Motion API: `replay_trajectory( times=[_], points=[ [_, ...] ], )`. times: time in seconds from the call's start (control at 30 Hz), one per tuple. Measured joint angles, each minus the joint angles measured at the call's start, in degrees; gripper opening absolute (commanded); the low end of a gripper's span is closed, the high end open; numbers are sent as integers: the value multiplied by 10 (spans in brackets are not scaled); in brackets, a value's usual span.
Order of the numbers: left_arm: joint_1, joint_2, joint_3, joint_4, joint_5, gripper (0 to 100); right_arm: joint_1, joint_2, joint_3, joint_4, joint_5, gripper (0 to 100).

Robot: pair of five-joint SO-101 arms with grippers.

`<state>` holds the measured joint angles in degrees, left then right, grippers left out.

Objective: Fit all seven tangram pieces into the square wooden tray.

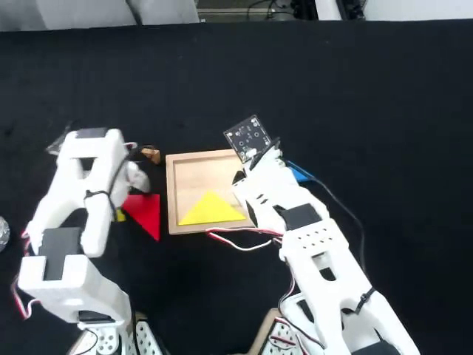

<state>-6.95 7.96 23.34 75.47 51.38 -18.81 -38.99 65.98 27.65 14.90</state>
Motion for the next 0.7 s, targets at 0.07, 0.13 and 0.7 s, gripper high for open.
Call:
replay_trajectory(
  times=[0.07,0.13,0.7],
  points=[
    [32,3,-13,18,0,290,0,0,0,0,0,38],
    [46,11,-19,23,0,290,0,0,0,0,0,38],
    [36,67,-55,61,-55,545,0,0,0,0,0,38]
  ],
)
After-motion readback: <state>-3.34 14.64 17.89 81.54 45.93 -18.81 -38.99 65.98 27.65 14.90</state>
